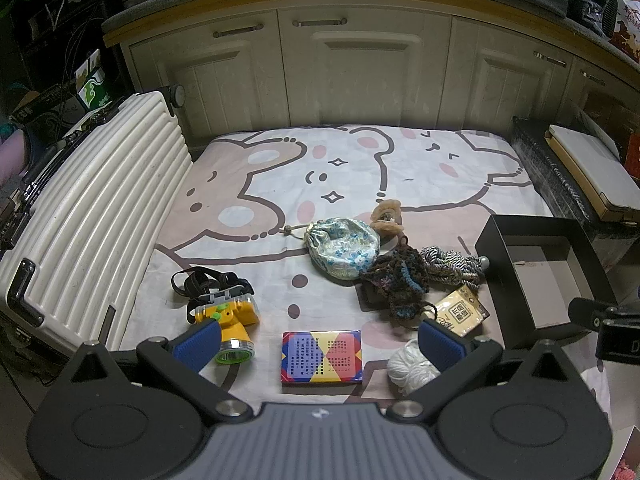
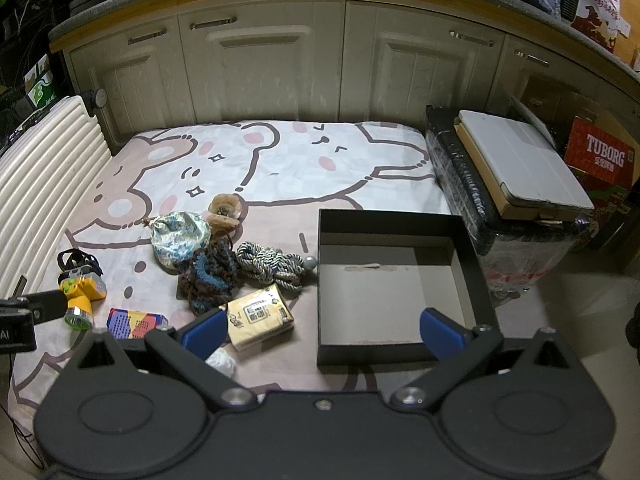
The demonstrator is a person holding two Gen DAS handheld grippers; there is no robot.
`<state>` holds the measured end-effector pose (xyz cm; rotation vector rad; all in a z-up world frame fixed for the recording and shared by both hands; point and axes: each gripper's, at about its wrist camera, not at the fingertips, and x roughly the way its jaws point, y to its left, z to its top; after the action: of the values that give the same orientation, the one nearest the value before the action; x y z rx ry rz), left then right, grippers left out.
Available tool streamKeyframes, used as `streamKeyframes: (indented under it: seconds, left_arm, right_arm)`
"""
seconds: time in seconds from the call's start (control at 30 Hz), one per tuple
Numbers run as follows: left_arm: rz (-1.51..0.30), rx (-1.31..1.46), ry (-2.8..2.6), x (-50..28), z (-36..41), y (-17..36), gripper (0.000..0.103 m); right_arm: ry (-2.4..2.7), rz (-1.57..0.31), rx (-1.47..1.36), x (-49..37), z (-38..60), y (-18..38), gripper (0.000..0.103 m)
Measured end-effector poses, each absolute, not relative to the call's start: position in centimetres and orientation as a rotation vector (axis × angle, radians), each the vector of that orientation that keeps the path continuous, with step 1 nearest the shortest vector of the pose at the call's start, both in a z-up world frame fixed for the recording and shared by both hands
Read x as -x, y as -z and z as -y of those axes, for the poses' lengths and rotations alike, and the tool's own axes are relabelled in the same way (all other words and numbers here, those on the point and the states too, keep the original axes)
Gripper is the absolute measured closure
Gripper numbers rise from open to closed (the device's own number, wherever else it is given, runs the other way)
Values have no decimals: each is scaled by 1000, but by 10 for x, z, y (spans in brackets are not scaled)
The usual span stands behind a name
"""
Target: Organize objects
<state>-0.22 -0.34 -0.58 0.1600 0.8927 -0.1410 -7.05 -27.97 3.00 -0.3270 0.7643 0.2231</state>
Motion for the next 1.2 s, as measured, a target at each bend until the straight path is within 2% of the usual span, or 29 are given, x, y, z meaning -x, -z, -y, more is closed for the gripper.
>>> streamKeyframes:
  seconds: [0.4,0.43,1.2]
  left_arm:
    - [-892,-167,160,1,3,5,0]
    - [-876,-251,355,1,3,5,0]
    - [-866,-269,399,3,3,5,0]
  right_arm:
    - [-223,-765,327,70,280,-31,0]
    - [-223,-765,327,70,280,-31,0]
    - [-222,-756,325,72,284,-30,0]
